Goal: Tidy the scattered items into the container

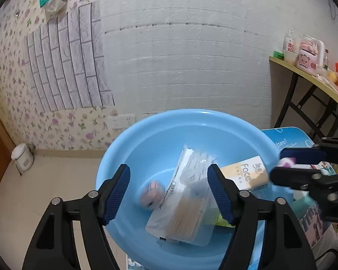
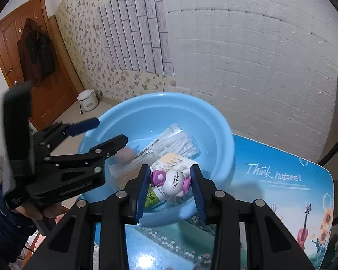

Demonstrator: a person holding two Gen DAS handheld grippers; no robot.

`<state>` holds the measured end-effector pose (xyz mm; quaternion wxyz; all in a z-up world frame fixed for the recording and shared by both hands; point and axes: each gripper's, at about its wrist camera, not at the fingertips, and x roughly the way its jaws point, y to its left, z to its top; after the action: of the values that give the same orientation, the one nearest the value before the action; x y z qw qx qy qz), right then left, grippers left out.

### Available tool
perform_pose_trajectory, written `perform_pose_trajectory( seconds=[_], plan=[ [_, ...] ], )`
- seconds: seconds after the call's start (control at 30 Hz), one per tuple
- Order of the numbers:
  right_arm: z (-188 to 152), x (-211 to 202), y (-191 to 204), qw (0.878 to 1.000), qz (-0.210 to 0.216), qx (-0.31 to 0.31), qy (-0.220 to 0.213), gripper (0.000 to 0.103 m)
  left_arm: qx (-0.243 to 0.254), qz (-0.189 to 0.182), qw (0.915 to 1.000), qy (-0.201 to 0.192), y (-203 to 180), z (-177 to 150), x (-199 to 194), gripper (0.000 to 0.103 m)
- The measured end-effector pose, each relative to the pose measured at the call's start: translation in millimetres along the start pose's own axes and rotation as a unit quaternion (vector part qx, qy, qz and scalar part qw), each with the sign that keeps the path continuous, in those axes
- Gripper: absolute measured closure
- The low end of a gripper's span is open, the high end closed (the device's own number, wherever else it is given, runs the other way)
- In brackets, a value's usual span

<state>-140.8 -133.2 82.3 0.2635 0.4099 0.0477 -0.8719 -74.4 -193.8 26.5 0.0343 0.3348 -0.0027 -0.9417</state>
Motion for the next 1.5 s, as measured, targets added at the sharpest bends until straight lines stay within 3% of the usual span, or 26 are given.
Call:
perform_pose_trajectory(
  seconds=[0.2,0.43,0.5,0.57,0.63,0.97,1.4,1.5],
  plan=[
    [7,17,4,1.000,-0.003,-0.016,0.000,0.065,-0.035,-0.001,0.9994,-0.004,16,-4,-4,0.031],
    [16,28,6,0.999,-0.015,-0.039,-0.010,0.065,-0.046,0.007,0.9989,0.000,22,-7,-8,0.022],
    [17,26,6,0.999,-0.017,-0.037,-0.012,0.059,-0.050,0.006,0.9987,0.006,22,-6,-7,0.020],
    [20,26,8,0.999,-0.020,-0.037,-0.016,0.041,-0.047,0.007,0.9988,0.015,20,-5,-5,0.019],
    [19,22,8,0.999,-0.026,-0.038,-0.024,0.034,-0.042,0.008,0.9990,0.015,18,-4,-5,0.016],
    [17,16,-2,0.999,-0.040,-0.017,-0.022,0.034,-0.044,0.010,0.9988,0.021,7,0,-7,0.007],
    [4,-26,-31,0.997,-0.064,0.027,-0.040,0.033,-0.035,0.012,0.9989,0.027,-25,12,-20,0.001],
    [-5,-41,-42,0.996,-0.069,0.039,-0.047,0.025,-0.032,0.010,0.9990,0.030,-37,14,-22,0.001]
  ],
)
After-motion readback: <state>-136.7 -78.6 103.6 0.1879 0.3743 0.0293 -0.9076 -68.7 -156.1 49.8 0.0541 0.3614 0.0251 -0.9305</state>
